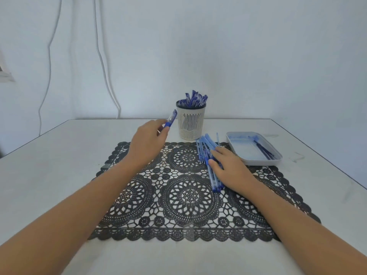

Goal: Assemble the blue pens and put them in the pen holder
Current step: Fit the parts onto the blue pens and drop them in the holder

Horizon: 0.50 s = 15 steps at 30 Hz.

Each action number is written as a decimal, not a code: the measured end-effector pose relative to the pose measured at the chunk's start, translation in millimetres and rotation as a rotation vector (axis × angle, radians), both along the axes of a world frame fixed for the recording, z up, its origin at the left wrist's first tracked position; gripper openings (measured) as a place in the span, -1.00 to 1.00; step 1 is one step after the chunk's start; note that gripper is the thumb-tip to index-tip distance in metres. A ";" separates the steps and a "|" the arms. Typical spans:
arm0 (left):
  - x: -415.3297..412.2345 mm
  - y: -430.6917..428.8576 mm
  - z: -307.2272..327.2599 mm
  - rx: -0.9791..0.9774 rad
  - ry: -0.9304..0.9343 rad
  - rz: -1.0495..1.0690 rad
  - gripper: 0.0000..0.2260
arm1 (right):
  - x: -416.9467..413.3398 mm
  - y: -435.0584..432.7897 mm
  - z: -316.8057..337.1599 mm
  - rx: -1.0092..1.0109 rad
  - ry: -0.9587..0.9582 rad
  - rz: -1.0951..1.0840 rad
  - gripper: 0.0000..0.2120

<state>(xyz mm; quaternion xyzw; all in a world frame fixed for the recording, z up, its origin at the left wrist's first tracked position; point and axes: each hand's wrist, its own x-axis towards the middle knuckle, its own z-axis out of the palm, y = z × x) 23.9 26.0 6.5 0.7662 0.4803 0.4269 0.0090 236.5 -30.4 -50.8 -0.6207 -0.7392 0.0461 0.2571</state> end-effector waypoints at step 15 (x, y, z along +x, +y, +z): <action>65.6 110.1 111.4 -0.057 -0.474 0.061 -0.94 | 4.5 7.0 -3.6 0.061 0.122 0.047 -0.62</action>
